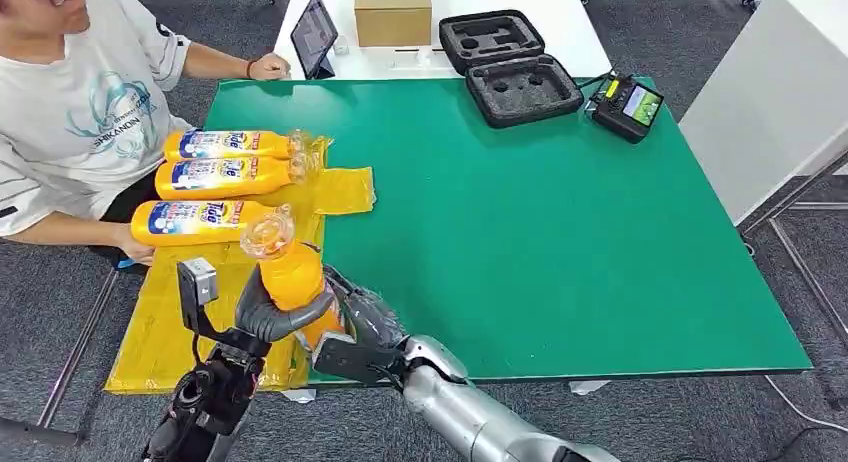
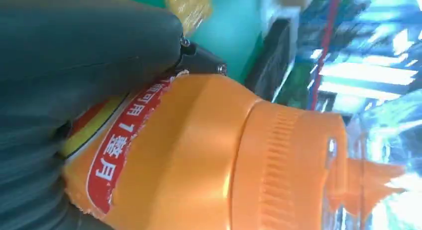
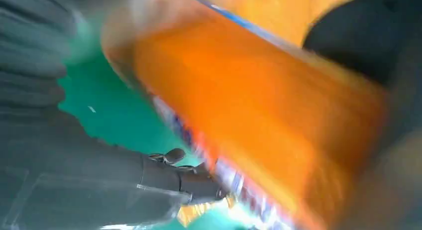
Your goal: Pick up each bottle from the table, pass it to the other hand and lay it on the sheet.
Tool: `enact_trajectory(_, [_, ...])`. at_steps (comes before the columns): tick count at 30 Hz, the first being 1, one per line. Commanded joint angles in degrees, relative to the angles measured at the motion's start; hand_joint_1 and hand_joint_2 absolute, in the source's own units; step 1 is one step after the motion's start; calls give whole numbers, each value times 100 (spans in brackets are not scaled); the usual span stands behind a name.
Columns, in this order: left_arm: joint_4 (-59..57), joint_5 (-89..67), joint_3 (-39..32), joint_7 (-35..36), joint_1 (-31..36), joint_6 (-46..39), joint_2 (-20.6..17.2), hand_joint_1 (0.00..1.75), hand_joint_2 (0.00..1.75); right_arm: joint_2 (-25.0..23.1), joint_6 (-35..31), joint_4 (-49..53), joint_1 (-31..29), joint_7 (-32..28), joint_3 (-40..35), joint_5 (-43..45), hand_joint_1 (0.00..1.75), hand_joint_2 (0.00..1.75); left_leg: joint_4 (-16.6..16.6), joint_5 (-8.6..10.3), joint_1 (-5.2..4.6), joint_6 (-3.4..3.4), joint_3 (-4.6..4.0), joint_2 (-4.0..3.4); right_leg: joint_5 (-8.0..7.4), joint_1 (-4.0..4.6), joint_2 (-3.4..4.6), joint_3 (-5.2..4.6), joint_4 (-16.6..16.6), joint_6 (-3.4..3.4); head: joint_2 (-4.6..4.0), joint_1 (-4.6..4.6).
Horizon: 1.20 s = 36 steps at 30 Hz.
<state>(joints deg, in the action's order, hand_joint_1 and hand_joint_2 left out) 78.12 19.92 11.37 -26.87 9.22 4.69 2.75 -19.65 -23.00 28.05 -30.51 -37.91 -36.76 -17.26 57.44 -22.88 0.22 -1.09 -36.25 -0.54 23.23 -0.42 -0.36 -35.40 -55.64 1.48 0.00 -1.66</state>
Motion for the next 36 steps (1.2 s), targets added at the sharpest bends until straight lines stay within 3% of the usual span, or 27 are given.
enact_trajectory(1, [237,-1496,-299,-564,223,-1395,6,175,175,455,-368,2367,541,-23,848,-33,0,0,16,-27,9,8,37,31,33,8,-21,47,-12,-6,0,-2])
enact_trajectory(14, [208,-1512,-300,-562,219,-1382,46,175,175,417,-369,2306,578,-20,843,-82,0,0,0,-13,4,5,31,18,18,3,-12,36,0,-4,0,0])
enact_trajectory(15, [207,-1918,-285,-712,228,-1753,14,175,175,372,-615,2404,624,-209,967,-65,0,0,0,-9,5,4,21,15,12,4,-10,26,2,-3,0,0])
enact_trajectory(18, [53,-3763,-367,-959,344,-3394,-119,175,175,750,-1429,4006,1026,-209,822,172,0,0,1,-13,5,6,26,22,18,4,-16,32,-1,-4,0,-2])
enact_trajectory(21, [-352,-4992,-431,-711,557,-4033,-286,175,175,932,-1700,5120,1328,-209,799,176,0,0,1,-5,2,3,8,22,11,2,-18,14,-1,-2,0,-2])
enact_trajectory(24, [-977,-5815,-422,-239,913,-3941,-522,175,175,918,-1700,5884,1622,-209,706,-83,0,0,2,-11,5,6,24,32,20,4,-26,33,-2,-5,0,2])
enact_trajectory(27, [-1200,-6853,-291,524,1060,-3422,-852,175,175,888,-1700,5896,1559,-209,629,39,0,0,-3,-5,4,7,17,14,9,3,-8,20,1,-5,0,0])
enact_trajectory(28, [-1361,-7513,-96,1139,1104,-2687,-1099,175,175,912,-1700,5831,1485,-209,569,247,0,0,0,-11,5,9,26,12,14,4,-4,28,-3,-7,0,0])
enact_trajectory(29, [-1407,-7729,-73,1299,1089,-2416,-1221,175,175,913,-1661,5723,1382,-209,569,330,0,0,-5,-4,1,6,13,2,5,0,0,12,1,-4,0,-4])
enact_trajectory(36, [-2037,-8291,-56,1501,1143,-1709,-1446,175,175,866,-1538,5544,1257,-209,617,408,0,0,-6,-12,5,10,34,-16,10,4,13,29,0,-8,0,0])
